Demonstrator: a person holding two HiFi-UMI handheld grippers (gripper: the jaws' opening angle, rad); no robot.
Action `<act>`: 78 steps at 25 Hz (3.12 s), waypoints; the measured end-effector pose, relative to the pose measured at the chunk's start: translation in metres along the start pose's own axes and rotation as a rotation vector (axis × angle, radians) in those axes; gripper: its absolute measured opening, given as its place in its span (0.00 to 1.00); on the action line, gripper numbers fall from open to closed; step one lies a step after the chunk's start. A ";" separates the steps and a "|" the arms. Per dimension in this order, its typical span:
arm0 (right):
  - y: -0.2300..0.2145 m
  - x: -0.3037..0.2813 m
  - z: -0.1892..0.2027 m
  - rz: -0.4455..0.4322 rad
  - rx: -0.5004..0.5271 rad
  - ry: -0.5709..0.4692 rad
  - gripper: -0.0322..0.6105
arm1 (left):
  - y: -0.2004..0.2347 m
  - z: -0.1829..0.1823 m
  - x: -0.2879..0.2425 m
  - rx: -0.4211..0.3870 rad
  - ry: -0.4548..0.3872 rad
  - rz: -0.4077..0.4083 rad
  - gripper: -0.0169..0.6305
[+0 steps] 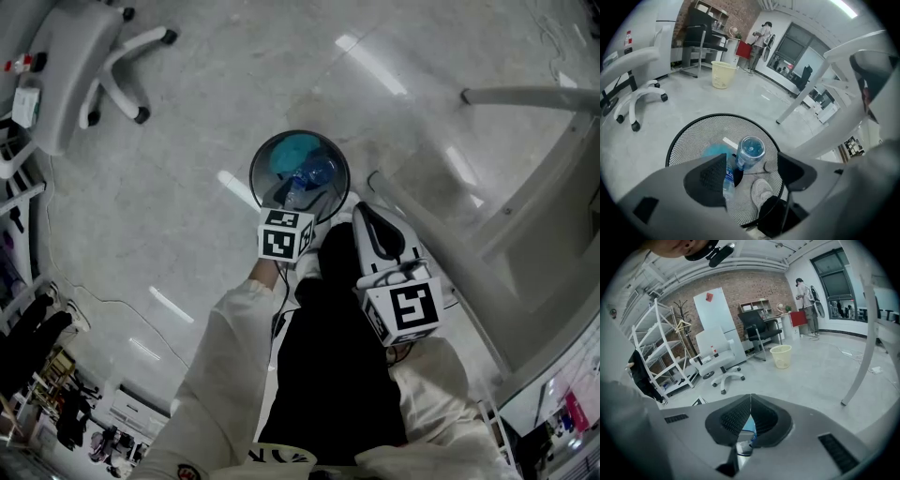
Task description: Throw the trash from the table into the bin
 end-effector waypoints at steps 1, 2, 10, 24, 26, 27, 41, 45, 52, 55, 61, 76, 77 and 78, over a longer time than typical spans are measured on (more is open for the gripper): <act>0.002 0.003 -0.001 -0.003 0.002 -0.003 0.08 | -0.002 -0.001 0.003 -0.004 0.000 0.004 0.53; 0.005 0.005 -0.003 -0.006 0.002 -0.007 0.08 | -0.004 -0.002 0.007 -0.007 -0.002 0.008 0.53; 0.023 0.043 -0.027 -0.005 0.015 -0.040 0.08 | -0.034 -0.020 0.054 -0.015 -0.054 0.020 0.53; 0.061 0.167 -0.137 0.006 0.035 -0.137 0.08 | -0.153 -0.107 0.231 -0.106 -0.228 0.058 0.50; 0.067 0.187 -0.158 0.007 0.033 -0.158 0.08 | -0.171 -0.122 0.263 -0.143 -0.262 0.053 0.48; 0.071 0.197 -0.168 0.006 0.033 -0.171 0.08 | -0.179 -0.131 0.278 -0.163 -0.282 0.045 0.47; 0.126 0.329 -0.260 -0.053 0.015 -0.295 0.08 | -0.299 -0.183 0.461 -0.282 -0.529 0.000 0.23; 0.137 0.357 -0.283 -0.065 0.025 -0.352 0.08 | -0.324 -0.185 0.494 -0.296 -0.594 -0.019 0.12; 0.153 0.411 -0.312 -0.099 -0.019 -0.454 0.08 | -0.370 -0.194 0.533 -0.348 -0.668 -0.020 0.06; 0.156 0.429 -0.319 -0.094 -0.007 -0.483 0.08 | -0.384 -0.198 0.546 -0.395 -0.675 -0.044 0.05; 0.151 0.451 -0.324 -0.058 -0.023 -0.519 0.08 | -0.408 -0.203 0.569 -0.456 -0.698 -0.053 0.04; 0.166 0.464 -0.334 -0.068 0.007 -0.558 0.08 | -0.422 -0.204 0.599 -0.496 -0.741 -0.082 0.04; 0.167 0.464 -0.334 -0.069 0.008 -0.558 0.08 | -0.421 -0.204 0.600 -0.494 -0.744 -0.082 0.04; 0.167 0.464 -0.334 -0.070 0.009 -0.557 0.08 | -0.421 -0.205 0.601 -0.492 -0.746 -0.082 0.04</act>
Point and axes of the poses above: the fingertips, and each gripper's own axes: x backward along the fingers, y to its left, z out of its underside, the point moved 6 cm from there along x, backward along the fingers, and after that the axes turned 13 degrees about z, right-handed, at the moved point
